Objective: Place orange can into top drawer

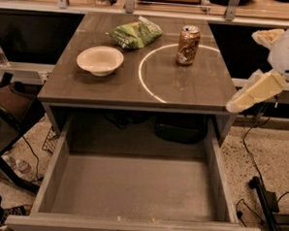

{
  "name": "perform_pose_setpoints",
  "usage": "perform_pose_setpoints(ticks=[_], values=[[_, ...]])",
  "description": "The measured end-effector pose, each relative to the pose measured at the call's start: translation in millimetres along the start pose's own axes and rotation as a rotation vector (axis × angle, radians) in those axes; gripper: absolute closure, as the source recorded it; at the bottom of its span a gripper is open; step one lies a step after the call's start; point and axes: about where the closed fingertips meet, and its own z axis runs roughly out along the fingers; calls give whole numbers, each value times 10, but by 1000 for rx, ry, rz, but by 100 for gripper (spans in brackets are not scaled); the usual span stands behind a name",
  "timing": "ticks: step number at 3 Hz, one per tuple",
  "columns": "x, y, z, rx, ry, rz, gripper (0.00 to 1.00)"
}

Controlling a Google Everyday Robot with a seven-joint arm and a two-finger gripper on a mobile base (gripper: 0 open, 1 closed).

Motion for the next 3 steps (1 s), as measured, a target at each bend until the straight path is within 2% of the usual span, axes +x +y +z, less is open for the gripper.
perform_pose_setpoints(ticks=[1,2,3], values=[[-69,-331,305,74,-195,90,0],[-83,-559,589,135,-367,207,0],[-83,-556,589,134,-366,206,0]])
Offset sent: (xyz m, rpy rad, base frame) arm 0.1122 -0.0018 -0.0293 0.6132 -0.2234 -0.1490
